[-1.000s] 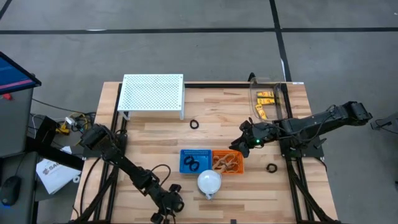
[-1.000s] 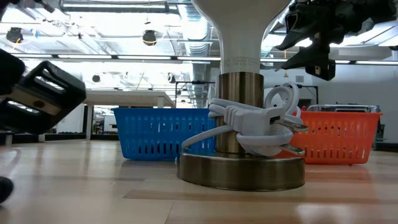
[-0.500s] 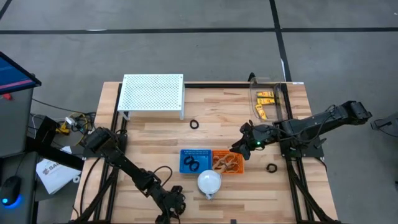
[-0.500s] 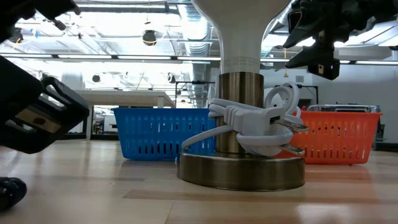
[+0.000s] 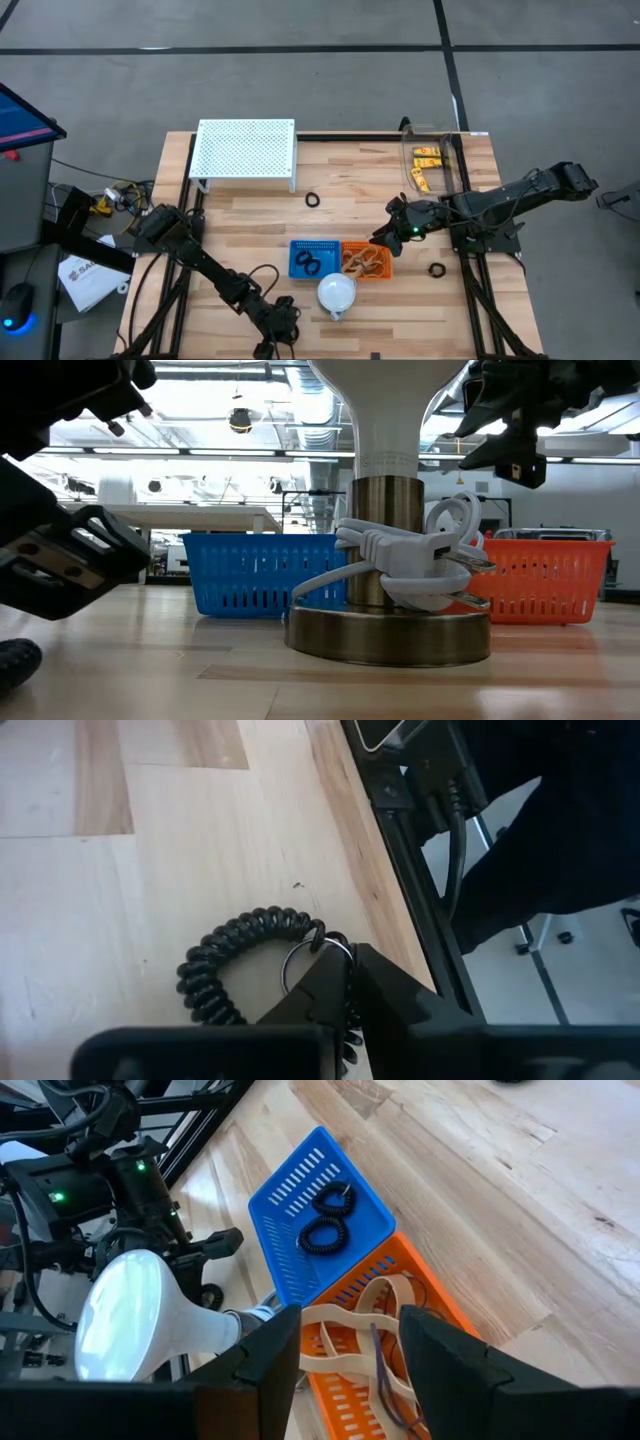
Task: Pick & Place Office Desk Supplies
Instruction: Put the black spring keychain into the blue basket
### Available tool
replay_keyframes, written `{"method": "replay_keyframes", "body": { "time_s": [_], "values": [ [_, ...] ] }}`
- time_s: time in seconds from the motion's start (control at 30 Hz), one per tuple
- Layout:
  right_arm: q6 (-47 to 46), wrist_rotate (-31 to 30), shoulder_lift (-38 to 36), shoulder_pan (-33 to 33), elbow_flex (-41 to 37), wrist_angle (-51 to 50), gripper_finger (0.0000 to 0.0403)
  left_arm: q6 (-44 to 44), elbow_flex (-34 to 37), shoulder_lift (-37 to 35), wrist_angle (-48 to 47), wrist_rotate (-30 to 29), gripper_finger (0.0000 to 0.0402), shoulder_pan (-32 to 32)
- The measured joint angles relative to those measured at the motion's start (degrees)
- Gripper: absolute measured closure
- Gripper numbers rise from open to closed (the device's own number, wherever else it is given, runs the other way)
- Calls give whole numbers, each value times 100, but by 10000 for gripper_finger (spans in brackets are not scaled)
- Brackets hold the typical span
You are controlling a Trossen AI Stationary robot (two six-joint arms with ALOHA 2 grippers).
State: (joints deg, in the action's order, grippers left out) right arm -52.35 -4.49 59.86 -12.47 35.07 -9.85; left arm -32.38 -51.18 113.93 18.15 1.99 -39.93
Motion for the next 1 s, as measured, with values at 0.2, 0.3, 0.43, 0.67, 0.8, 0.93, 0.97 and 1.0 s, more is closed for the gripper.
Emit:
{"method": "replay_keyframes", "body": {
  "time_s": [0.2, 0.3, 0.43, 0.67, 0.8, 0.93, 0.97, 1.0],
  "values": [
    [-21, -2, 0, 22, 0, 80, 235, 17, 11, -117, -74, 16, 397, 16],
    [-21, -21, 2, 63, 0, 171, 235, 21, 19, -221, -260, 2, 399, 16],
    [27, -113, 2, 130, 0, 219, 235, 29, 134, -463, -374, -6, 399, 16],
    [183, -249, 2, 267, 0, 306, 235, 56, 454, -1306, -1188, -69, 401, 16],
    [276, -388, 2, 323, 0, 358, 235, 272, 572, -1900, -1735, -71, 401, 80],
    [310, -489, 2, 365, 0, 453, 235, 363, 715, -2611, -2120, -142, 401, 260],
    [326, -513, 2, 365, 0, 459, 235, 365, 730, -2778, -2292, -220, 401, 321],
    [331, -575, 2, 365, 0, 462, 235, 394, 740, -2945, -2457, -316, 401, 398]
  ]
}}
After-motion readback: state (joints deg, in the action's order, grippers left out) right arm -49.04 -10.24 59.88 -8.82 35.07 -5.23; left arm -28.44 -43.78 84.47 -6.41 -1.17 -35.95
